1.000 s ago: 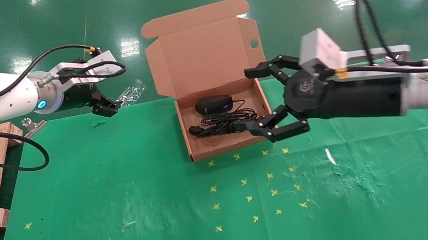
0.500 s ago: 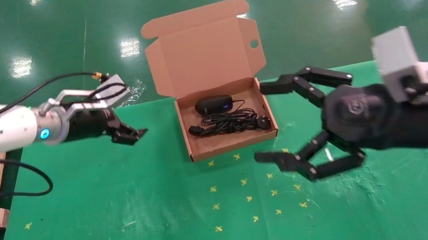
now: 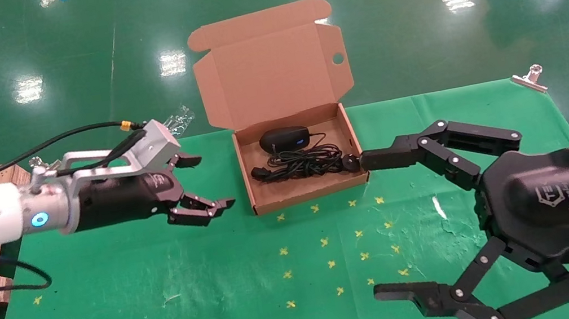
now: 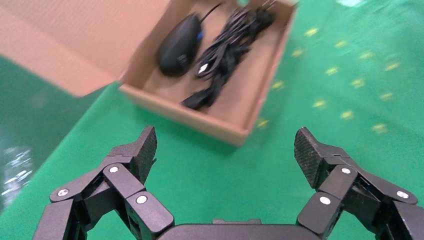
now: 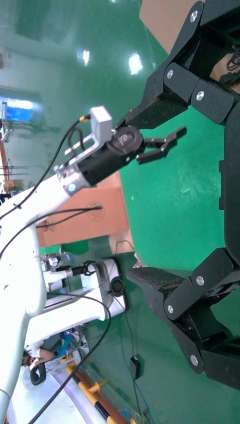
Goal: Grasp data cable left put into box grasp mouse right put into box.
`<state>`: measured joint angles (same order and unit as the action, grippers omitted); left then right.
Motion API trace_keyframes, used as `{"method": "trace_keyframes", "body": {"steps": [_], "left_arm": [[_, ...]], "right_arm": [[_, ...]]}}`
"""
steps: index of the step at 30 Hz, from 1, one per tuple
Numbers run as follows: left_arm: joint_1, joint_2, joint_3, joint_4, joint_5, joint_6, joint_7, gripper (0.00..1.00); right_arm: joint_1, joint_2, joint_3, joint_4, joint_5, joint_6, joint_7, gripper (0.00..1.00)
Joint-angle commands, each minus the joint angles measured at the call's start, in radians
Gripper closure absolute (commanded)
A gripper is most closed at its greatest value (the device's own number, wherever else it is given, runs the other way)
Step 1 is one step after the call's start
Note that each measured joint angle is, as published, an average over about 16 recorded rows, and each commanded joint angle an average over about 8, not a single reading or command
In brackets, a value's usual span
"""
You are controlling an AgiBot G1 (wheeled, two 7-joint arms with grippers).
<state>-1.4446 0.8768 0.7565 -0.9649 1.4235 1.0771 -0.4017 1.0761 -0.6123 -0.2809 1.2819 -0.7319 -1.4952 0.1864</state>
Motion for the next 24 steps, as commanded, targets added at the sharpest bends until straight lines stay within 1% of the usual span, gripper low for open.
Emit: {"method": "trace_keyframes", "body": {"steps": [1,24], "left_arm": [[0.022,-0.016,-0.029,-0.019,-0.042,0.025,0.013,0.0],[0.28,-0.201,-0.36,-0.241,-0.523,0.316,0.162,0.0]], "right_arm": [[-0.001,0.001,0.0,0.001,0.002,-0.001,0.001,0.0],[0.0,0.002,-0.001,0.001,0.003,0.0,0.0,0.0]]}}
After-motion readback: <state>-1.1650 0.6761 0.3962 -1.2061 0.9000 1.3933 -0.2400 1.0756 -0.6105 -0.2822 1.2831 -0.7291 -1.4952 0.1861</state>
